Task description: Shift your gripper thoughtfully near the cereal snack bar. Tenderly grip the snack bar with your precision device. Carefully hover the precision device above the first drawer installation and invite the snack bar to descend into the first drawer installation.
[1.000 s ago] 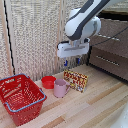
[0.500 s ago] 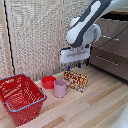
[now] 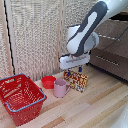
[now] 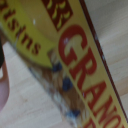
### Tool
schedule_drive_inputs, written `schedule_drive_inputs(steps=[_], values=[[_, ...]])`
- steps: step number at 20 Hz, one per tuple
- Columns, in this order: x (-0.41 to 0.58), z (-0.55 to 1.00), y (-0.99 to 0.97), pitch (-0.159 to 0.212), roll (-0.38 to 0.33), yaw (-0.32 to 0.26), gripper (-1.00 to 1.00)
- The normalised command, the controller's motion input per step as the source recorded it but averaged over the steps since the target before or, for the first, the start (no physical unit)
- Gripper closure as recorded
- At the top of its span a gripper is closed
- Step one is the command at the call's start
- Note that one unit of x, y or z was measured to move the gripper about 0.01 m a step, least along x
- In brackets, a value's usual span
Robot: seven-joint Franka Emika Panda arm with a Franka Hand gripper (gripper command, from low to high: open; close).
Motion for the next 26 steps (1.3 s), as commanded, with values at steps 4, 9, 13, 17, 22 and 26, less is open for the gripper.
schedule_drive_inputs(steps=[4,9,13,17,22,26], values=[[0.04,-0.32,-0.03,-0.001,-0.115,0.102,1.0],[0.056,-0.15,0.0,0.0,-0.009,0.034,1.0],[0.0,-0.03,0.0,-0.001,0.0,-0.006,1.0],[0.0,0.13,0.02,0.004,0.015,-0.036,1.0],[0.003,0.64,0.06,0.02,0.065,-0.085,1.0],[0.111,0.97,0.0,0.0,0.052,-0.036,1.0]])
